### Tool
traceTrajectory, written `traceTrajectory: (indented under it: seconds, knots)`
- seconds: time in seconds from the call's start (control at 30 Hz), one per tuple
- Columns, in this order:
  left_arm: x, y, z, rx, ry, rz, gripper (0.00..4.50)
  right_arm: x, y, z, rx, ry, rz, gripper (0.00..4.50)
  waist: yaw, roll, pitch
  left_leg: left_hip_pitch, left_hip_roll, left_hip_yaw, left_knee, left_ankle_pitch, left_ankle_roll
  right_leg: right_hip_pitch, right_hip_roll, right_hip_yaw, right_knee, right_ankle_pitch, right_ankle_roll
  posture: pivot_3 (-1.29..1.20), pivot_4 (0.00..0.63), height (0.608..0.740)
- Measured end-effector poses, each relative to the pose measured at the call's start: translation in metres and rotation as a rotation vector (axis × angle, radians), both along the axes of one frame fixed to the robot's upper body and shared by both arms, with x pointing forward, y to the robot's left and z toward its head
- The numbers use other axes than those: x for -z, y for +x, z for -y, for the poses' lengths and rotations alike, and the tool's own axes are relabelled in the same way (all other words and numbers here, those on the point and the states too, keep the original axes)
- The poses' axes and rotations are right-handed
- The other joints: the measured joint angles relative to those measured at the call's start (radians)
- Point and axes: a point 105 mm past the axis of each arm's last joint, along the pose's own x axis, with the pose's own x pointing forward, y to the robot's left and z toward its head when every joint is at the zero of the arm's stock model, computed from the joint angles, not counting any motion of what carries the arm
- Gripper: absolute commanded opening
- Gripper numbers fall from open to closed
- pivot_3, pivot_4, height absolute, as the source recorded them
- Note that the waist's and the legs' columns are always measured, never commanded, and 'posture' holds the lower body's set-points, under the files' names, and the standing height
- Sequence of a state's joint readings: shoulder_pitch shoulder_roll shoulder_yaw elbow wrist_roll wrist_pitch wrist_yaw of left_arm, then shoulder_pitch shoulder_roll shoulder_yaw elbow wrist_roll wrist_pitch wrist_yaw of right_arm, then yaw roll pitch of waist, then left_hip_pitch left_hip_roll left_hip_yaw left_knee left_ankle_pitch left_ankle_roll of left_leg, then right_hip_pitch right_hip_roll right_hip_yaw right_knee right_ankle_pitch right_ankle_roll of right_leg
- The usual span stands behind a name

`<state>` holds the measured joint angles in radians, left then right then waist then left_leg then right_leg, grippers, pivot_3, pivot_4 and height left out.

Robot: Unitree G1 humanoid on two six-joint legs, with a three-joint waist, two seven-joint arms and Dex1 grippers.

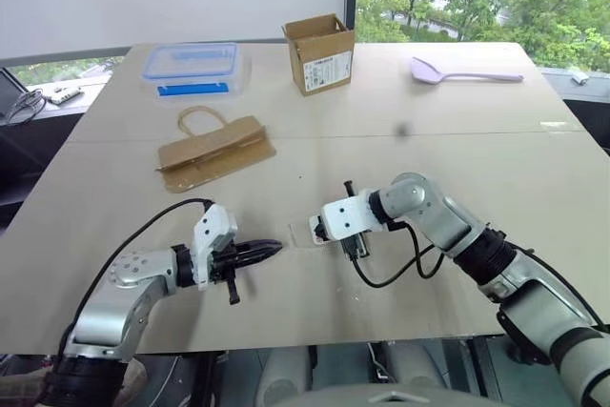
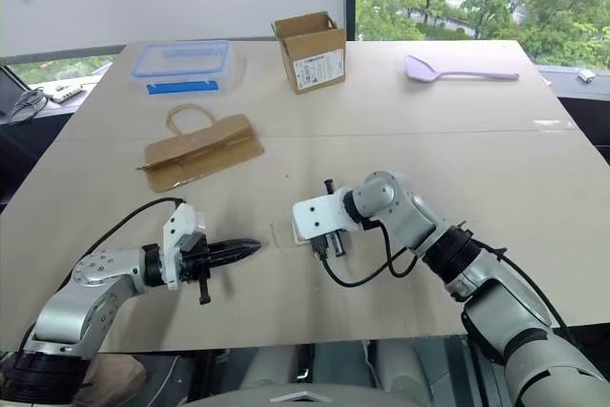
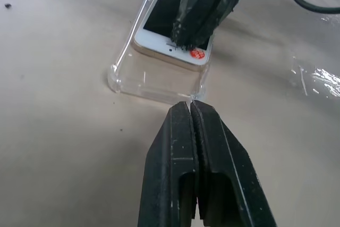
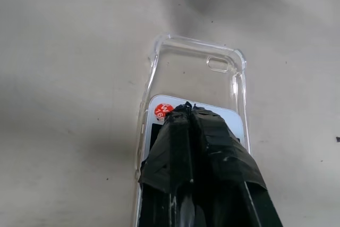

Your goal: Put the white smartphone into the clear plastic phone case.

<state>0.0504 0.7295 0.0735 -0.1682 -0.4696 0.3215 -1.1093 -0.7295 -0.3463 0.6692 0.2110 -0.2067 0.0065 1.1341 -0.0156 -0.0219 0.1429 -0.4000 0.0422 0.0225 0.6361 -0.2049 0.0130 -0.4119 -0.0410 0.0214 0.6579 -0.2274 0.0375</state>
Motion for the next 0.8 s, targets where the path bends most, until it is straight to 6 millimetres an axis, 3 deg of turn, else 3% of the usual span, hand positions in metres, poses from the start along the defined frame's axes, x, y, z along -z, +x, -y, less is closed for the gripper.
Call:
traceTrajectory:
  seconds: [0.27, 0.37, 0.5, 0.6, 0.8]
  knots:
    - [0.0, 0.0, 0.001, 0.007, -0.001, 0.0, 0.03, 0.005, 0.003, -0.005, -0.03, -0.012, 0.02, 0.0, -0.002, 0.007, -0.014, 0.004, 0.0, 0.0, -0.003, -0.003, -0.005, 0.001, -0.007, -0.002, 0.0, -0.001, -0.001, 0.0, 0.15, 0.74]
    - [0.001, -0.001, 0.001, 0.007, 0.0, -0.004, 0.03, 0.002, 0.002, -0.001, 0.043, 0.055, -0.077, 0.0, 0.0, 0.006, -0.012, 0.001, 0.0, 0.0, -0.003, -0.003, -0.005, 0.0, -0.008, -0.003, -0.001, -0.001, -0.001, 0.0, 0.15, 0.74]
    - [0.007, 0.001, -0.004, -0.008, 0.022, -0.01, 0.03, -0.007, -0.003, 0.008, 0.084, 0.08, -0.159, 0.0, 0.002, 0.01, -0.004, -0.003, -0.002, 0.001, -0.004, -0.002, -0.003, -0.004, -0.01, -0.003, -0.003, -0.001, -0.001, 0.0, 0.15, 0.74]
    - [0.015, 0.002, -0.01, -0.03, 0.048, -0.027, 0.03, -0.014, -0.007, 0.014, 0.096, 0.08, -0.18, 0.0, 0.002, 0.009, -0.003, -0.018, -0.002, -0.001, -0.004, 0.0, 0.0, -0.017, -0.005, -0.006, -0.002, 0.001, -0.005, 0.0, 0.15, 0.74]
    - [0.014, 0.01, -0.006, -0.011, 0.079, 0.001, 0.03, -0.039, -0.008, 0.021, 0.157, 0.148, -0.202, 0.0, 0.008, 0.008, 0.004, -0.021, -0.004, 0.001, -0.003, 0.0, 0.0, -0.017, -0.004, -0.008, -0.002, -0.001, -0.001, 0.0, 0.15, 0.74]
